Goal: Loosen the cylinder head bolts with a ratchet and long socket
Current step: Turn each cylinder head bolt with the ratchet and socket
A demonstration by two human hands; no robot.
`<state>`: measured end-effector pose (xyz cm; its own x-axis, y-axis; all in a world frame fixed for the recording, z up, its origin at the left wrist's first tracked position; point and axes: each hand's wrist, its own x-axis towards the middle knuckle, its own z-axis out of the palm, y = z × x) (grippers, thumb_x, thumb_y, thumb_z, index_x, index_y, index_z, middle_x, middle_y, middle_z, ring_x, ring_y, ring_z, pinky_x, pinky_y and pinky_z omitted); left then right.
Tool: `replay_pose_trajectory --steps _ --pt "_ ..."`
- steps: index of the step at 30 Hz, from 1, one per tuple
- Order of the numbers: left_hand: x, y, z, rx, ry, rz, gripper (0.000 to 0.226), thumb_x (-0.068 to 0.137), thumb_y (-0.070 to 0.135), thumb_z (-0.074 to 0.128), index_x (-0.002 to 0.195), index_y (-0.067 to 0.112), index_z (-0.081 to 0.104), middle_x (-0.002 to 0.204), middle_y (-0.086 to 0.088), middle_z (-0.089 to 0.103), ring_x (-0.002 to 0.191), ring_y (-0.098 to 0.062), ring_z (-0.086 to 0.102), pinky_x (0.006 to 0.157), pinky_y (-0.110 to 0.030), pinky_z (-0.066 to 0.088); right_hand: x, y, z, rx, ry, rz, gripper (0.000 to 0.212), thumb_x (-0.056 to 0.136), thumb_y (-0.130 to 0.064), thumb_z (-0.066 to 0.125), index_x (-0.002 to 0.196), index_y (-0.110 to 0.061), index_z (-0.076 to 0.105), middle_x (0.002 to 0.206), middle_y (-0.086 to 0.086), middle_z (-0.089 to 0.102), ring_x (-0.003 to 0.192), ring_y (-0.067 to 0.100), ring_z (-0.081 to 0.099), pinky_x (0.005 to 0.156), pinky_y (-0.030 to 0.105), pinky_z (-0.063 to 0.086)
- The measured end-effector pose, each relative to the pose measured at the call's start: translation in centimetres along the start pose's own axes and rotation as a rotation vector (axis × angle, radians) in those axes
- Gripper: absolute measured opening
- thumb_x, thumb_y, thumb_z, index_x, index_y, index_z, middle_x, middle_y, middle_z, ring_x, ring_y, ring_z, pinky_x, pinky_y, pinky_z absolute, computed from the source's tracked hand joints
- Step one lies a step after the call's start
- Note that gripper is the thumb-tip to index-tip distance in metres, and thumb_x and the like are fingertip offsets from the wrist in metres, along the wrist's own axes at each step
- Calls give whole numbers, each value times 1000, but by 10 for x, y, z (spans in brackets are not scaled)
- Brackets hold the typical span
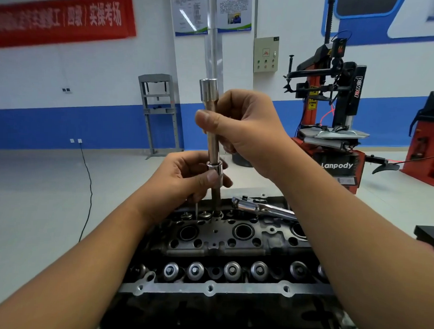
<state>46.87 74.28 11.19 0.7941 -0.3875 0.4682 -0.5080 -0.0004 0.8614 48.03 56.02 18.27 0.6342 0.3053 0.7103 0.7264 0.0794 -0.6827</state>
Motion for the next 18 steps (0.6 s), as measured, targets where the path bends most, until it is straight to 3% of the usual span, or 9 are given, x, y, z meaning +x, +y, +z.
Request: replay_pose_trajectory --steps 2,5,8,10,12,14,18 --pt "0 -2 -1 -54 -34 -22 30 93 28 76 120 16 74 111 -20 76 58 -12 52 56 -22 48 1 -1 -1 25 -38 24 15 96 -9 71 83 -5 65 78 19 68 43 8 49 44 22 40" --pt "0 -2 -1 -26 -3 16 30 90 19 75 117 7 70 103 -19 77 55 -8 55 53 -18 45 0 -1 -3 65 -106 51 13 101 -11 65 90 -6 68 81 16 72 43 13 49 42 25 38" --pt "0 0 -1 52 105 30 40 69 24 92 99 10 70 97 -14 79 72 -14 75 58 -17 53 -2 0 -1 50 -91 0 13 90 -7 78 85 -2 67 71 9 68 45 3 54 45 17 41" --pt "0 0 -2 72 159 10 49 60 32 97 96 13 71 96 -13 79 77 -16 77 59 -18 54 -3 0 0 19 -58 -24 20 84 -5 83 79 -4 64 65 2 64 45 1 54 47 13 41" --pt "0 0 -2 11 79 4 44 69 40 94 106 22 78 102 -16 79 64 -10 67 56 -19 50 -2 -1 0 -5 -36 -8 20 87 -6 81 78 -7 63 69 11 65 44 2 52 45 17 41" --pt "0 -1 -3 -111 -19 -3 37 86 36 83 118 19 77 108 -20 77 59 -9 57 55 -21 48 -1 -2 0 2 -55 32 15 95 -7 73 83 -6 65 79 23 69 42 8 50 42 24 41" --pt "0 -2 -4 -138 -46 32 46 84 42 85 118 13 74 104 -21 76 59 -11 55 54 -20 46 -2 -4 0 24 -121 67 11 102 -8 63 93 -3 67 83 17 71 41 12 50 40 25 40"
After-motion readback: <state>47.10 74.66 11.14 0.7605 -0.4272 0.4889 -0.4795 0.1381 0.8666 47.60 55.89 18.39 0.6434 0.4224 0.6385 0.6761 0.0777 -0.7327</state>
